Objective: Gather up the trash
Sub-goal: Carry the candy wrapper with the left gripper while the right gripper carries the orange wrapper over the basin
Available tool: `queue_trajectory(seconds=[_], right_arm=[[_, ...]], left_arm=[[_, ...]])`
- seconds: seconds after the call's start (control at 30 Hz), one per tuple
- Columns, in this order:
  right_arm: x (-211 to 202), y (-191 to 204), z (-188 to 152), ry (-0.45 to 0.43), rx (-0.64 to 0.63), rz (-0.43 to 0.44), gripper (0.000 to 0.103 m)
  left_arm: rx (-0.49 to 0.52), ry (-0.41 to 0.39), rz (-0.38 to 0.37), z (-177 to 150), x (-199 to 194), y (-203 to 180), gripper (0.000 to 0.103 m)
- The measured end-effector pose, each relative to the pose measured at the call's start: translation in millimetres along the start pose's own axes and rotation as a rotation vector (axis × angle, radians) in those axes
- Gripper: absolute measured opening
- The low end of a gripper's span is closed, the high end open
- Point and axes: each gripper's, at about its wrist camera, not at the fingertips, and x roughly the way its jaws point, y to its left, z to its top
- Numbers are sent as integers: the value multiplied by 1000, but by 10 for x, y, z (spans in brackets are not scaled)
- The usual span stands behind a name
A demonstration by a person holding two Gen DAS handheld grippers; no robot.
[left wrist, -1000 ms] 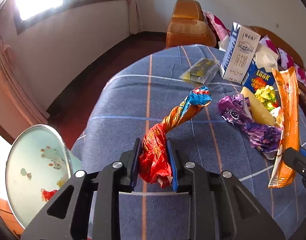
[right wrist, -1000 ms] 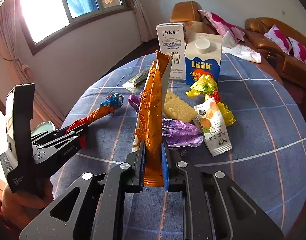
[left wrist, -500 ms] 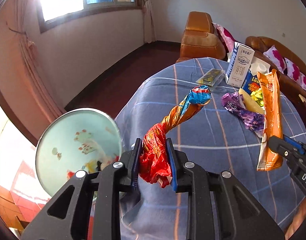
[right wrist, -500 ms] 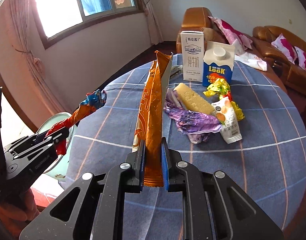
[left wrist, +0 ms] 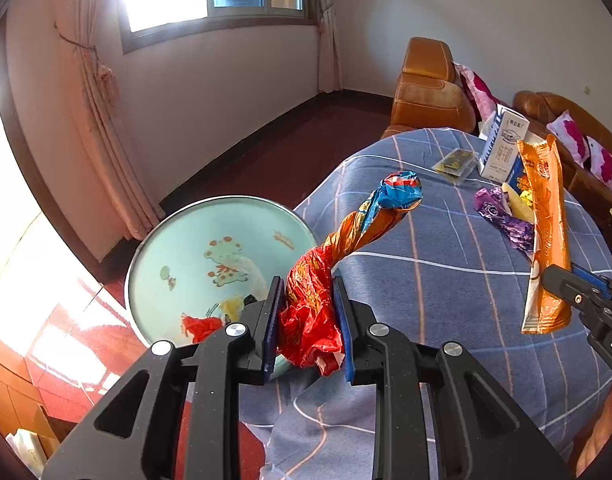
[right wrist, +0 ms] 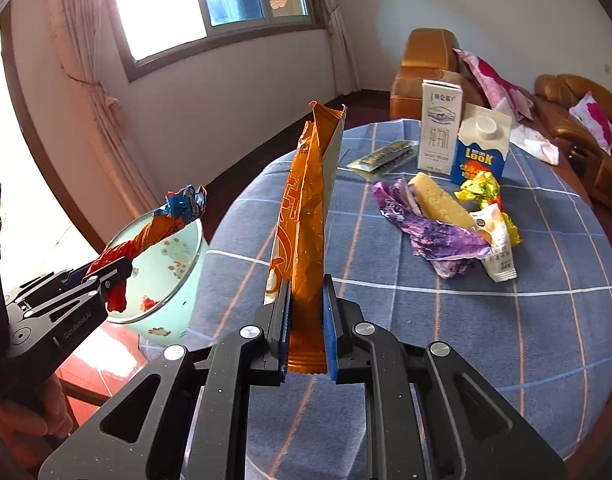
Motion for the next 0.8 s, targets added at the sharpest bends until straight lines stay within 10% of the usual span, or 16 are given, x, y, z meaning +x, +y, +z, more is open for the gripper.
queue_trajectory(seconds=[0.8], right_arm=[[71, 742, 47, 9, -128, 102, 15]], left_arm=[[-147, -57, 112, -68, -329, 907, 24]])
